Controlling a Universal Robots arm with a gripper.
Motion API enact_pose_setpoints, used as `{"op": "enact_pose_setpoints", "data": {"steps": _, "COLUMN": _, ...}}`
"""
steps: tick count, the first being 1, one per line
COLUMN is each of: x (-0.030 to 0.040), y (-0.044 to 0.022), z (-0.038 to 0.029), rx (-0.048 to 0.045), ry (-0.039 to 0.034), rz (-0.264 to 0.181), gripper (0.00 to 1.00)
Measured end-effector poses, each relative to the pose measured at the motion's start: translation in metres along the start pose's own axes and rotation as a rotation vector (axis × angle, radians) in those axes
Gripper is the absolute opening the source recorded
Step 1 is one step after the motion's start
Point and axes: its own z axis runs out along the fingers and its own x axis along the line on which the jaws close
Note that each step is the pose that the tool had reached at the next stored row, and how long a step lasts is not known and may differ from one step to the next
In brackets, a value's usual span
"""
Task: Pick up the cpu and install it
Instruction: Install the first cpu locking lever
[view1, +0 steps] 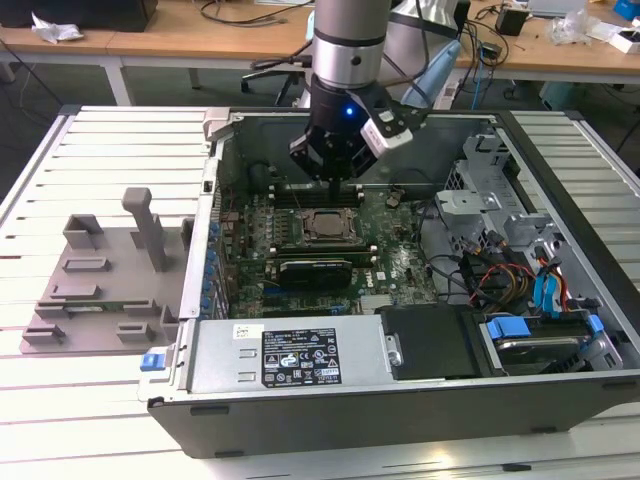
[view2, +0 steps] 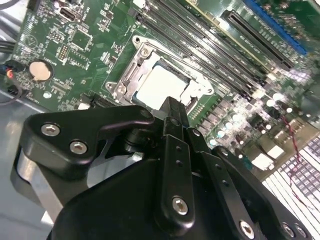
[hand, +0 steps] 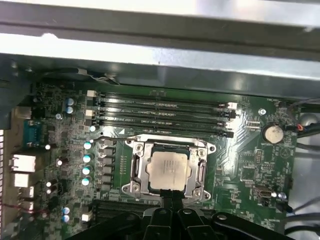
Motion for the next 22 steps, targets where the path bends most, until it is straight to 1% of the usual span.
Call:
{"op": "enact_pose_setpoints", "data": {"steps": 1, "x": 0.0000, "y": -0.0004, "z": -0.0076, "rx": 0.0002, "ry": -0.0001, "rz": 0.000, "gripper": 0.11}}
{"op": "enact_pose_setpoints", "data": {"steps": 2, "x": 0.0001, "y": -0.0007, "z": -0.0122, "rx": 0.0007, "ry": 0.0001, "rz": 0.000, "gripper": 0.11}}
{"op": "enact_pose_setpoints", "data": {"steps": 4, "x": 0.0001, "y": -0.0008, "z": -0.0135, "rx": 0.0009, "ry": 0.0000, "rz": 0.000, "gripper": 0.11}}
{"op": "enact_pose_setpoints", "data": {"steps": 12, "x": 0.0006, "y": -0.0007, "z": -0.0137, "rx": 0.0010, "ry": 0.0001, "rz": 0.000, "gripper": 0.11}}
{"op": "enact_pose_setpoints", "data": {"steps": 15, "x": 0.0058, "y": -0.0003, "z": -0.0138, "rx": 0.0012, "ry": 0.0001, "rz": 0.000, "gripper": 0.11}}
{"op": "enact_pose_setpoints", "data": {"steps": 19, "x": 0.0179, "y": 0.0007, "z": -0.0136, "rx": 0.0011, "ry": -0.0002, "rz": 0.000, "gripper": 0.11}}
{"op": "enact_pose_setpoints", "data": {"steps": 22, "x": 0.0235, "y": 0.0012, "z": -0.0136, "rx": 0.0011, "ry": -0.0004, "rz": 0.000, "gripper": 0.11}}
